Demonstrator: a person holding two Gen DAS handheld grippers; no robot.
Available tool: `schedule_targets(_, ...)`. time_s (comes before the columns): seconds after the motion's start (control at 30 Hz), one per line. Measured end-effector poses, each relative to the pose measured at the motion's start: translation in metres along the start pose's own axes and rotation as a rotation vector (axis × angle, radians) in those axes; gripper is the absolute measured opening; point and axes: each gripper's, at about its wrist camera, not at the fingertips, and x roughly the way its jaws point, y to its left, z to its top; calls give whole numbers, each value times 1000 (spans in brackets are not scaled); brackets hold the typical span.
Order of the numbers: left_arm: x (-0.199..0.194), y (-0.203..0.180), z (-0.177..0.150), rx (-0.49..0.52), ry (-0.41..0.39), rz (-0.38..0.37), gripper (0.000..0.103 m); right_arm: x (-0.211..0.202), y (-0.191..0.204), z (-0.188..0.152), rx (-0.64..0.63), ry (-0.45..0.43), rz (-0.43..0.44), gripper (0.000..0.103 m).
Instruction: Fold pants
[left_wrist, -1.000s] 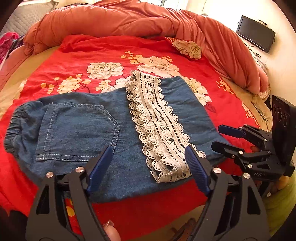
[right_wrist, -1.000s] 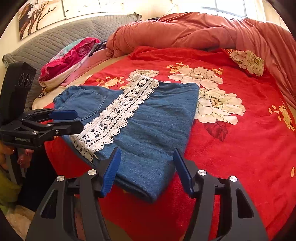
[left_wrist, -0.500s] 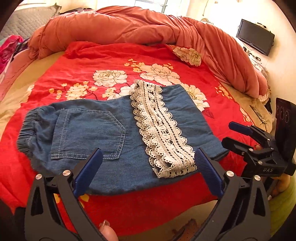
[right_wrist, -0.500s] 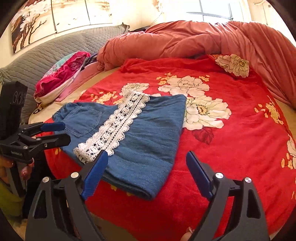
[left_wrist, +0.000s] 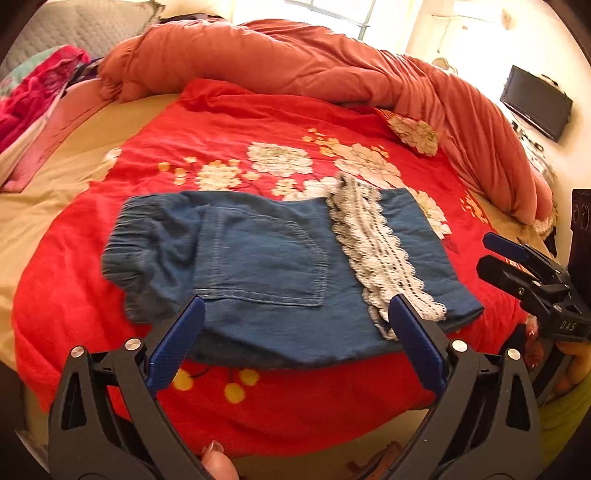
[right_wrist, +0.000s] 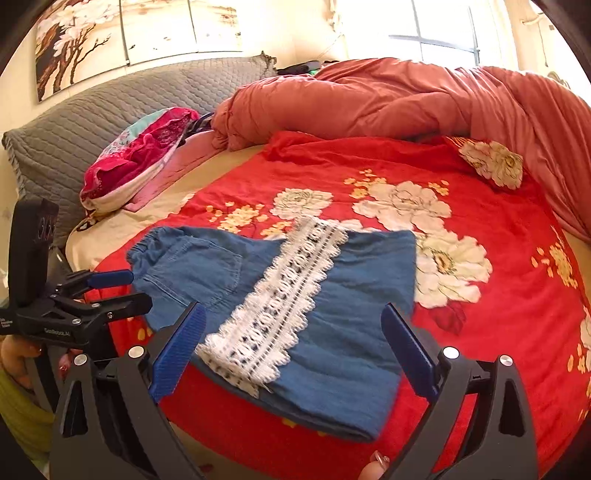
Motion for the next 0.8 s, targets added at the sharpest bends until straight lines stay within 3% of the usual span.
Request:
schedule_targets(0.43,-10,70,-11,-156,-11,38,93,52,56,43,-85,38,72,97)
schedule_targets(0.8,-4,101,-16,-278,-7,-17,93,109,97,72,-162,155,201,97)
